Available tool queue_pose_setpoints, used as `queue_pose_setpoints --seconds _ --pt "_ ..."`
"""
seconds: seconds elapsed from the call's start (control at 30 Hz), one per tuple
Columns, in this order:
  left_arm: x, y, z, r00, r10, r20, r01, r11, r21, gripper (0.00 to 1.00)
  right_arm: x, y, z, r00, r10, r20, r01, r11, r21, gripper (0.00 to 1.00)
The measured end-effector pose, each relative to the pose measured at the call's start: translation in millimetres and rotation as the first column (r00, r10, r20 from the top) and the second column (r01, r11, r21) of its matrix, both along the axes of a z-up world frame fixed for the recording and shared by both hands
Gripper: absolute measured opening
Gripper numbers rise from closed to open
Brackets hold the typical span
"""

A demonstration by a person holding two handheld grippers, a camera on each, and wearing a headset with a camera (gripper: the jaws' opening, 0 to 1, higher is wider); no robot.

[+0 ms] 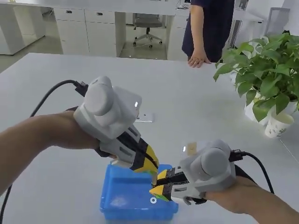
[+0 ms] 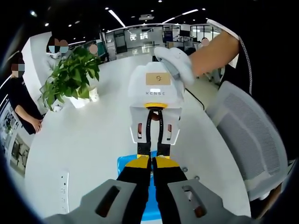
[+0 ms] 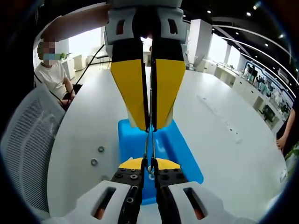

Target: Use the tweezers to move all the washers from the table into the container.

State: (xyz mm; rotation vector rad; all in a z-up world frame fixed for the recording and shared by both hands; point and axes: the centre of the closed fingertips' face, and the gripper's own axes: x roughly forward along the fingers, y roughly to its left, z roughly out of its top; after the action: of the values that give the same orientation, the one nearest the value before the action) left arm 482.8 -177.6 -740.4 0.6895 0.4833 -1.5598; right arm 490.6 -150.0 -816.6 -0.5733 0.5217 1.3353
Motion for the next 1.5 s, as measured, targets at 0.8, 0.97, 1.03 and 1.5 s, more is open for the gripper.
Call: queue_pose_setpoints --seconds 0.8,0.97,1.03,1.5 --pt "24.8 3.8 -36.0 1.0 0.025 -0.013 -0.024 0.999 0.032 0.05 21.5 2.1 -35.8 0.999 0.012 -0.035 -0.012 1.0 -0.015 0.09" --pt "28.0 3.5 -41.8 0.999 0.036 -0.031 -0.035 0.999 0.029 0.05 23.6 1.4 -41.1 0.999 0.014 -0.038 -0.015 1.0 -0.026 0.1" --pt "28.9 3.3 -43.7 0.999 0.038 -0.035 -0.037 0.999 0.029 0.05 24.4 1.3 -43.3 0.999 0.015 -0.04 -0.016 0.999 -0.03 0.1" --pt "32.3 3.2 -49.6 0.997 0.059 -0.052 -0.057 0.998 0.024 0.05 28.6 -0.3 -50.2 0.999 0.021 -0.045 -0.024 0.998 -0.05 0.1"
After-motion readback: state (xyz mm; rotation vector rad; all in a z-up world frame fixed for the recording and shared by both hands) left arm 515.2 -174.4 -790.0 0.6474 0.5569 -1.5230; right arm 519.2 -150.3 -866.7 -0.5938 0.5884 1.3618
